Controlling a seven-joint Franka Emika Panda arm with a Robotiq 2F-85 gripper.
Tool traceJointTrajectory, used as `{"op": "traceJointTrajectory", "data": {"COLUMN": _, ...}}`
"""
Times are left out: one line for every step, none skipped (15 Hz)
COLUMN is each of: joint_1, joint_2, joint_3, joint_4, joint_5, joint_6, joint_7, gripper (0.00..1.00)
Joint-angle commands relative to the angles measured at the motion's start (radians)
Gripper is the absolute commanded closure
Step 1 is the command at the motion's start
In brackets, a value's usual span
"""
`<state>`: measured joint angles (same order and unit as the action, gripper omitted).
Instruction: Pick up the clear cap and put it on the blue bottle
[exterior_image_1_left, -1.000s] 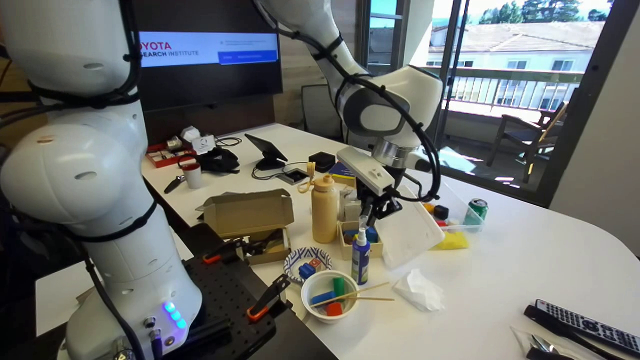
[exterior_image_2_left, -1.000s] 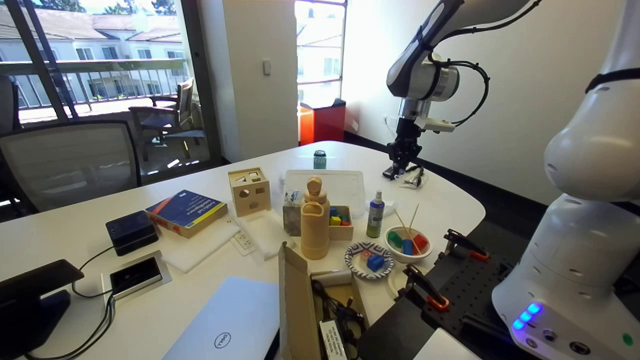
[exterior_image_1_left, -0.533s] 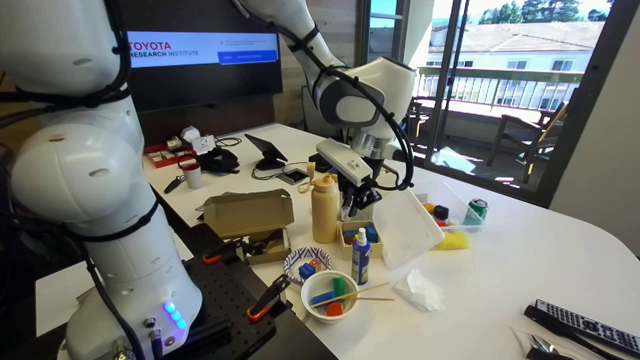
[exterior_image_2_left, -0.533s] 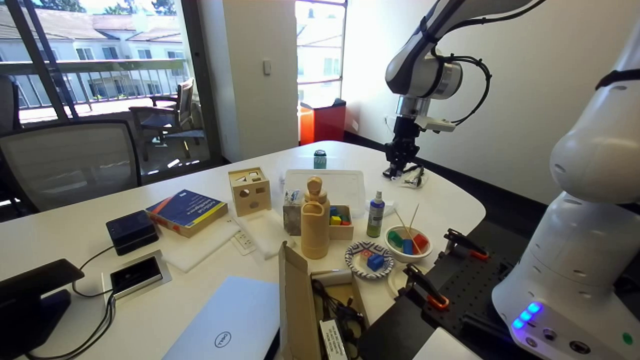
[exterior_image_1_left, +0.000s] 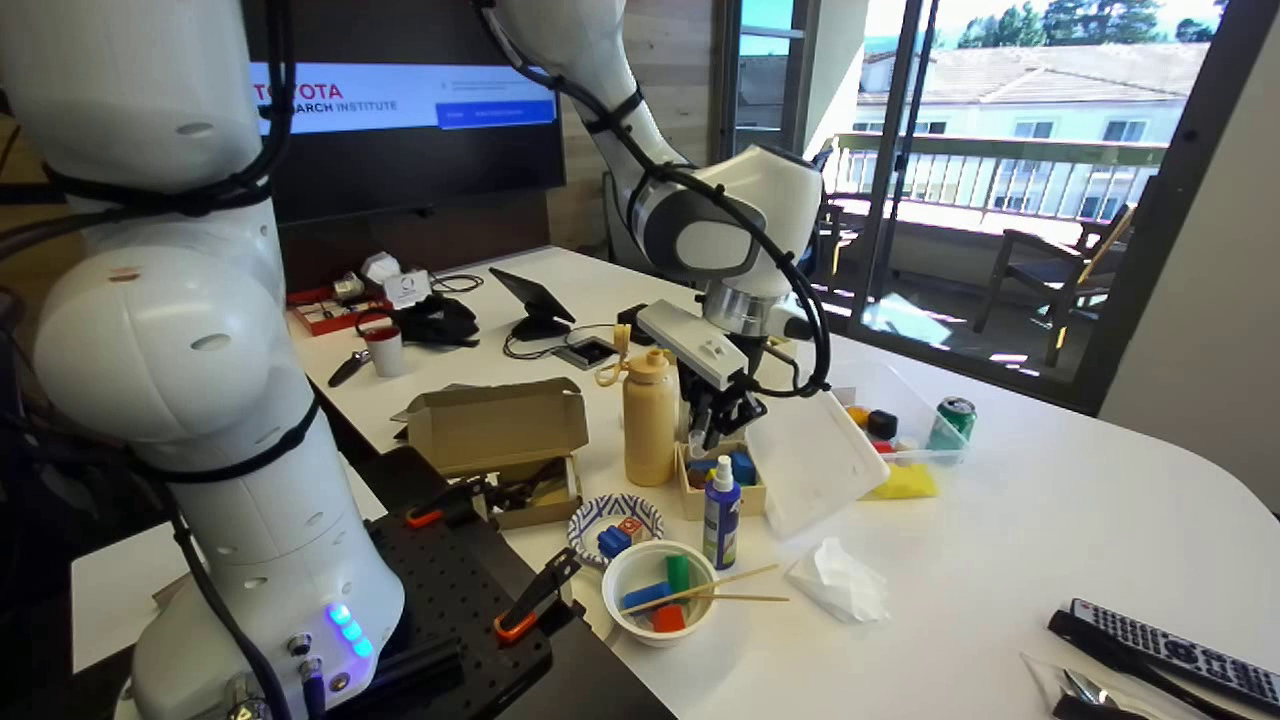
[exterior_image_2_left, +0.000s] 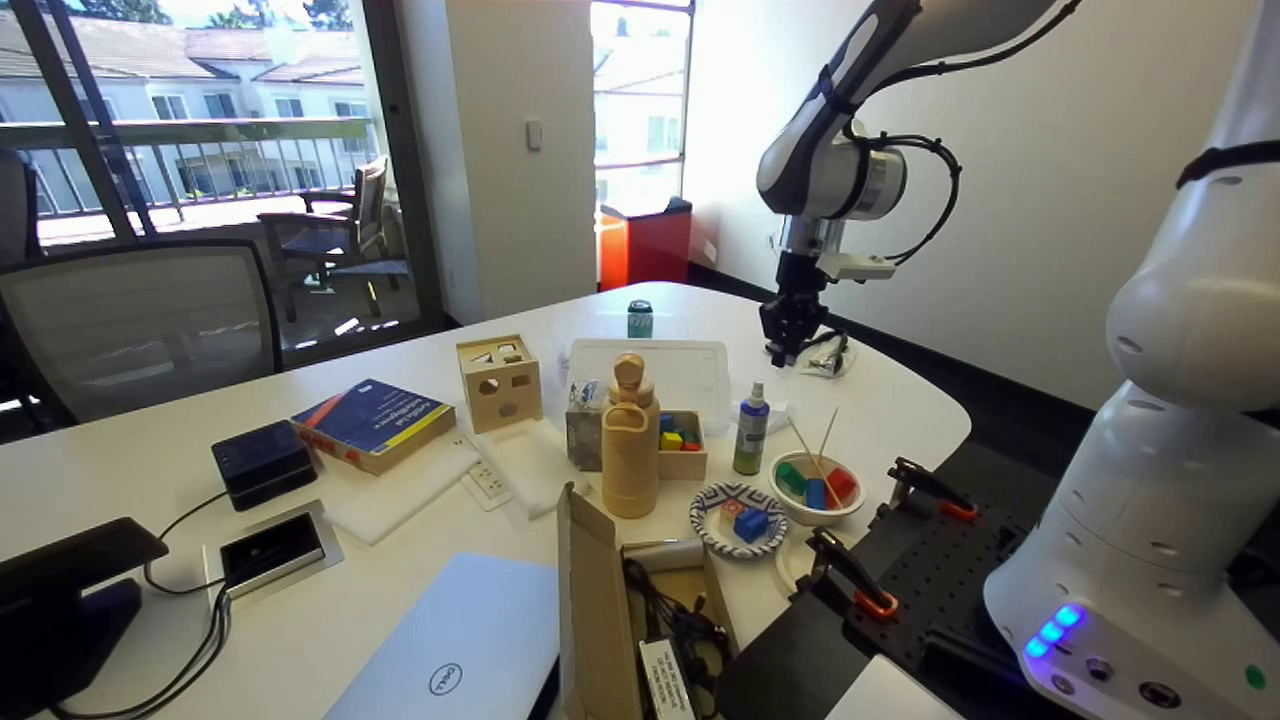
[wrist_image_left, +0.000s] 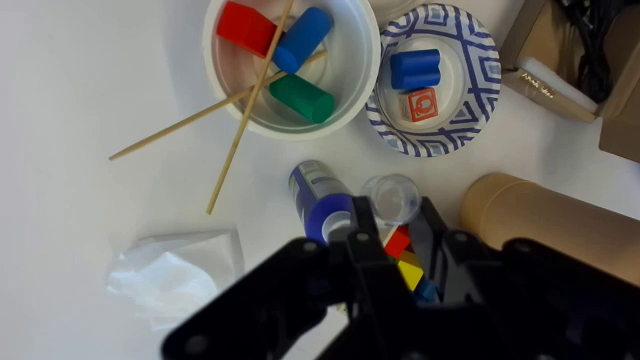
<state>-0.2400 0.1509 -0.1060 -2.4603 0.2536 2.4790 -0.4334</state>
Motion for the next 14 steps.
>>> {"op": "traceJointTrajectory", "data": {"joint_1": 0.018, "joint_2": 0.060, "joint_3": -0.008, "joint_4": 0.046, "joint_5": -0.045, "joint_6": 0.017, "joint_7": 0.057, "gripper": 0.94}}
{"op": "traceJointTrajectory", "data": {"joint_1": 0.016, "joint_2": 0.072, "joint_3": -0.006, "joint_4": 0.056, "joint_5": -0.048, "joint_6": 0.019, "joint_7": 0.058, "gripper": 0.94}}
{"op": "traceJointTrajectory", "data": {"joint_1": 0.013, "joint_2": 0.082, "joint_3": -0.005, "joint_4": 0.067, "joint_5": -0.049, "joint_6": 0.020, "joint_7": 0.063, "gripper": 0.94}}
{"op": "traceJointTrajectory", "data": {"joint_1": 0.010, "joint_2": 0.090, "joint_3": -0.003, "joint_4": 0.076, "joint_5": -0.050, "joint_6": 0.019, "joint_7": 0.062, "gripper": 0.94}}
{"op": "traceJointTrajectory", "data": {"joint_1": 0.007, "joint_2": 0.100, "joint_3": 0.000, "joint_4": 0.087, "joint_5": -0.045, "joint_6": 0.017, "joint_7": 0.061, "gripper": 0.94}}
{"op": "traceJointTrajectory", "data": {"joint_1": 0.005, "joint_2": 0.109, "joint_3": 0.002, "joint_4": 0.100, "joint_5": -0.038, "joint_6": 0.016, "joint_7": 0.059, "gripper": 0.94}}
{"op": "traceJointTrajectory", "data": {"joint_1": 0.002, "joint_2": 0.117, "joint_3": 0.004, "joint_4": 0.110, "joint_5": -0.035, "joint_6": 0.014, "joint_7": 0.057, "gripper": 0.94}}
{"op": "traceJointTrajectory", "data": {"joint_1": 0.001, "joint_2": 0.125, "joint_3": 0.005, "joint_4": 0.120, "joint_5": -0.035, "joint_6": 0.012, "joint_7": 0.057, "gripper": 0.94}}
{"op": "traceJointTrajectory", "data": {"joint_1": 0.000, "joint_2": 0.133, "joint_3": 0.005, "joint_4": 0.129, "joint_5": -0.036, "joint_6": 0.013, "joint_7": 0.058, "gripper": 0.94}}
{"op": "traceJointTrajectory", "data": {"joint_1": -0.001, "joint_2": 0.143, "joint_3": 0.007, "joint_4": 0.139, "joint_5": -0.034, "joint_6": 0.011, "joint_7": 0.057, "gripper": 0.94}}
{"op": "traceJointTrajectory", "data": {"joint_1": -0.002, "joint_2": 0.150, "joint_3": 0.009, "joint_4": 0.148, "joint_5": -0.034, "joint_6": 0.011, "joint_7": 0.057, "gripper": 0.94}}
{"op": "traceJointTrajectory", "data": {"joint_1": -0.003, "joint_2": 0.159, "joint_3": 0.011, "joint_4": 0.157, "joint_5": -0.032, "joint_6": 0.008, "joint_7": 0.056, "gripper": 0.94}}
{"op": "traceJointTrajectory", "data": {"joint_1": -0.004, "joint_2": 0.166, "joint_3": 0.013, "joint_4": 0.165, "joint_5": -0.031, "joint_6": 0.006, "joint_7": 0.057, "gripper": 0.94}}
{"op": "traceJointTrajectory", "data": {"joint_1": -0.005, "joint_2": 0.172, "joint_3": 0.017, "joint_4": 0.171, "joint_5": -0.029, "joint_6": 0.002, "joint_7": 0.056, "gripper": 0.94}}
